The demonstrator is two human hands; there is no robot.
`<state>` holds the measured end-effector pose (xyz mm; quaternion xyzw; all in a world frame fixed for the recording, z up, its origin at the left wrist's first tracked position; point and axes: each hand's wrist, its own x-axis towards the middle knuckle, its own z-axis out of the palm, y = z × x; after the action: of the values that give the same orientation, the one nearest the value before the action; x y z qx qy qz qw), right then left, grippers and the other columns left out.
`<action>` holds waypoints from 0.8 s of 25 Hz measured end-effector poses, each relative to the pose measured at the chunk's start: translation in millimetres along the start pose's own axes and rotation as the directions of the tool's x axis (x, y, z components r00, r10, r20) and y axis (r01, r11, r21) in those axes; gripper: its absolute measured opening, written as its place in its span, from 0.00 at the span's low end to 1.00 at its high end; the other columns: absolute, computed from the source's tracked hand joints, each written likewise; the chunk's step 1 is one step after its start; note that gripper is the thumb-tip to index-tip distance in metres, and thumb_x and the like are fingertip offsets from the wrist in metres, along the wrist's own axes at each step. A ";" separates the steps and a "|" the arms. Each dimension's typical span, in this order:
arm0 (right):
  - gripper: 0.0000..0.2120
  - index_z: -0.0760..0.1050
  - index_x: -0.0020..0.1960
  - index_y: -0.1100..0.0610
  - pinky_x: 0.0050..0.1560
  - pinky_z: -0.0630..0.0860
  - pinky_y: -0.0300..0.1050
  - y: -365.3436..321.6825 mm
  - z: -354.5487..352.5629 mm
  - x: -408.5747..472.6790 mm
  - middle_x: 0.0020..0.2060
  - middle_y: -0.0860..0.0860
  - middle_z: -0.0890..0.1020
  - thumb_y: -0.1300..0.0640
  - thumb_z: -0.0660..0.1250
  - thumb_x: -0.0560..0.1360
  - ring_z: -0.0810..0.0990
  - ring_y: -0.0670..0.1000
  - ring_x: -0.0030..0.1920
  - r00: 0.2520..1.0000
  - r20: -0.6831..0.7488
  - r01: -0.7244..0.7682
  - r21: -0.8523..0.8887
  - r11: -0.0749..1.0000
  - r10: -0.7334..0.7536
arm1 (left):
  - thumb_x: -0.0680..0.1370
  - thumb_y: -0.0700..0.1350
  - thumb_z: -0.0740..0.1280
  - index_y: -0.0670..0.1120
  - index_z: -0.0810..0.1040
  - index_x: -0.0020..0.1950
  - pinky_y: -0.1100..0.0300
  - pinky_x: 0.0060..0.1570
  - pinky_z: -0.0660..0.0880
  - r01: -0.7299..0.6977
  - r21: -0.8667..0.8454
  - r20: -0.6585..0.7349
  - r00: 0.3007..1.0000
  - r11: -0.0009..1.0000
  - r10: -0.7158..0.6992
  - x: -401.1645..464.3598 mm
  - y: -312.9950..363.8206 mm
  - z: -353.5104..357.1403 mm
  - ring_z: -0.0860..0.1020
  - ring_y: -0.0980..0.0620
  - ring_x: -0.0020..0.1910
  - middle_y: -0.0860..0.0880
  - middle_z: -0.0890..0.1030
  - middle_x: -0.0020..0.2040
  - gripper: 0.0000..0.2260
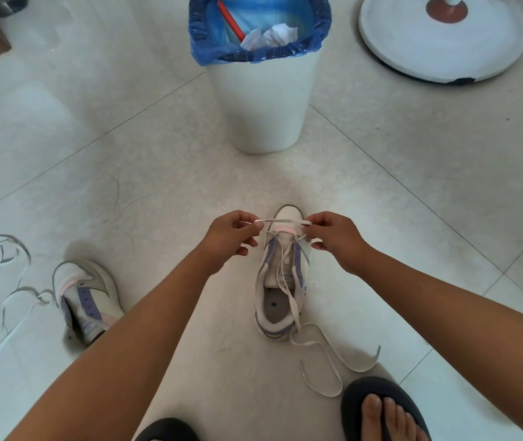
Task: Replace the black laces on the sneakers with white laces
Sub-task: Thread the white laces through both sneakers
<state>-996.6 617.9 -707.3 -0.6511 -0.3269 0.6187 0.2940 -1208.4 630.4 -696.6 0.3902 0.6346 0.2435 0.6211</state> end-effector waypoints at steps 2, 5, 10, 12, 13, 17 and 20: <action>0.12 0.73 0.54 0.56 0.40 0.76 0.41 0.7 -0.7 -2.1 0.44 0.53 0.79 0.62 0.70 0.73 0.78 0.49 0.40 0.996 -0.026 -0.084 0.024 0.996 0.085 | 0.76 0.47 0.69 0.46 0.74 0.59 0.63 0.30 0.75 0.064 0.112 -0.004 0.998 0.992 -0.064 -3.6 -2.0 1.5 0.79 0.55 0.34 0.47 0.79 0.44 0.14; 0.12 0.68 0.54 0.58 0.42 0.75 0.49 8.5 10.8 -25.9 0.42 0.52 0.76 0.55 0.67 0.75 0.76 0.51 0.40 0.974 -0.208 -0.135 -0.191 0.972 0.095 | 0.78 0.54 0.64 0.48 0.62 0.69 0.61 0.29 0.73 0.140 0.432 0.095 0.975 0.891 -0.200 -18.2 -10.0 7.2 0.77 0.52 0.34 0.46 0.76 0.46 0.23; 0.30 0.57 0.68 0.58 0.56 0.72 0.46 40.3 52.6 -83.3 0.62 0.54 0.68 0.47 0.67 0.74 0.72 0.53 0.59 0.978 0.014 -0.188 -0.373 0.908 0.209 | 0.79 0.50 0.58 0.42 0.61 0.64 0.62 0.22 0.71 0.117 0.700 0.159 0.936 0.704 -0.313 -42.0 -26.8 24.9 0.75 0.50 0.27 0.43 0.75 0.38 0.18; 0.26 0.58 0.67 0.60 0.56 0.73 0.47 45.2 58.0 -87.5 0.61 0.57 0.70 0.51 0.66 0.76 0.74 0.56 0.60 0.971 0.037 -0.193 -0.452 0.871 0.234 | 0.79 0.47 0.56 0.40 0.64 0.56 0.61 0.19 0.70 0.147 0.669 0.041 0.971 0.729 -0.234 -46.8 -29.6 35.4 0.78 0.45 0.29 0.43 0.73 0.39 0.12; 0.21 0.61 0.65 0.61 0.53 0.75 0.47 44.1 56.9 -86.1 0.58 0.58 0.73 0.54 0.64 0.78 0.76 0.57 0.57 0.971 0.033 -0.197 -0.459 0.866 0.239 | 0.80 0.46 0.56 0.40 0.64 0.54 0.60 0.18 0.70 0.155 0.647 -0.018 0.982 0.747 -0.189 -48.0 -30.9 38.8 0.79 0.42 0.32 0.42 0.73 0.41 0.10; 0.09 0.70 0.46 0.61 0.35 0.70 0.45 33.8 44.5 -83.8 0.38 0.56 0.74 0.56 0.58 0.81 0.73 0.54 0.38 0.964 0.045 -0.203 -0.507 0.837 0.261 | 0.80 0.46 0.57 0.41 0.65 0.53 0.55 0.28 0.76 0.166 0.624 -0.123 0.986 0.764 -0.113 -51.4 -35.5 43.4 0.79 0.39 0.41 0.42 0.74 0.47 0.08; 0.17 0.68 0.35 0.57 0.32 0.63 0.41 18.5 37.7 -91.7 0.31 0.52 0.72 0.54 0.55 0.81 0.68 0.48 0.30 0.991 0.083 -0.030 -0.629 0.777 0.106 | 0.78 0.47 0.60 0.42 0.65 0.63 0.54 0.44 0.72 0.146 0.661 -0.190 0.982 0.736 -0.024 -47.9 -33.7 42.5 0.76 0.41 0.51 0.41 0.74 0.56 0.16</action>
<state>-1034.9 533.3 -667.9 -0.6868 -0.5063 0.5211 0.0193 -1177.0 565.3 -699.4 0.5362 0.7469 0.0022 0.3932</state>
